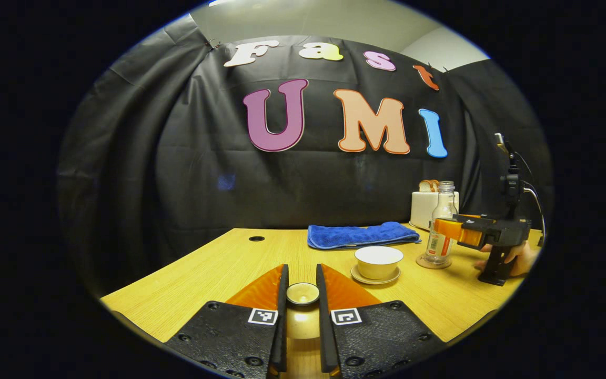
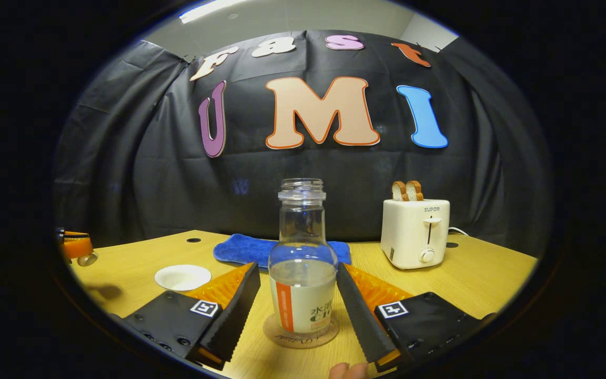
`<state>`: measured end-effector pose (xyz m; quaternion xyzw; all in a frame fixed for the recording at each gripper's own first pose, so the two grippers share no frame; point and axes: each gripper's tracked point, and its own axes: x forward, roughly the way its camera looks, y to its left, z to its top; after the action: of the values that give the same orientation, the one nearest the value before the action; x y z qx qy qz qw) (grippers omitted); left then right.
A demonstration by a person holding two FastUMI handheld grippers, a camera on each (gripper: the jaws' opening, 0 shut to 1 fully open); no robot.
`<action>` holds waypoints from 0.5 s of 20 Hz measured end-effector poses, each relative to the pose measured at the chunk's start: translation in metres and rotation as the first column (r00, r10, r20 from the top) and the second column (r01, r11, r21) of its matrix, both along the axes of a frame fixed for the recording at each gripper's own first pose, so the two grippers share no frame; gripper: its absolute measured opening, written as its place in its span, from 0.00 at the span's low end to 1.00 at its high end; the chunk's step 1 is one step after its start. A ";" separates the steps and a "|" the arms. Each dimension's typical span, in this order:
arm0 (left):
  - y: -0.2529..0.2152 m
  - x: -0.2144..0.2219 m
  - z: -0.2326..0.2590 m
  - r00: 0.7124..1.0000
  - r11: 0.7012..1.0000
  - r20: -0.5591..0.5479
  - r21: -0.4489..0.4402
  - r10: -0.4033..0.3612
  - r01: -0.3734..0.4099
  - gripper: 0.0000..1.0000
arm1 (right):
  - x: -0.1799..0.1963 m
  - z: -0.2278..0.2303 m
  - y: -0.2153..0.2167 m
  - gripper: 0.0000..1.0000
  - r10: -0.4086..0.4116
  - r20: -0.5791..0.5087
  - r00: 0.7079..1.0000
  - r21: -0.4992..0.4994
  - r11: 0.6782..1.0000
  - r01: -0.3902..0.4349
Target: Open the teacup lid with one hand, grasp the water bottle and pour water into the teacup with the other hand; after pouring, place the water bottle on the coaster and then close the teacup lid.
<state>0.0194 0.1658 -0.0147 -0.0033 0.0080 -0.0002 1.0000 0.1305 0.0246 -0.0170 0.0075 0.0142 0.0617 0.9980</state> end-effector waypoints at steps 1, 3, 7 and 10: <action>-0.001 0.000 0.000 1.000 1.000 -0.001 0.000 -0.002 0.002 0.22 | -0.007 0.002 -0.001 0.96 0.011 0.002 1.000 0.000 1.000 -0.011; -0.001 0.002 0.000 1.000 1.000 -0.001 -0.001 -0.001 0.001 0.22 | -0.027 0.003 -0.010 0.93 0.032 0.004 0.999 0.001 0.999 -0.032; -0.007 0.019 0.000 1.000 1.000 0.000 -0.001 -0.002 0.002 0.22 | -0.064 0.006 -0.035 0.93 0.060 0.004 0.998 0.005 0.998 -0.060; -0.023 0.049 -0.002 1.000 1.000 -0.009 -0.003 -0.011 0.011 0.22 | -0.084 0.009 -0.054 0.95 0.061 0.005 0.998 0.005 0.998 -0.061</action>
<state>0.0688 0.1429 -0.0172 -0.0046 0.0128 -0.0056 0.9999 0.0467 -0.0294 -0.0083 0.0096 0.0117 0.0920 0.9956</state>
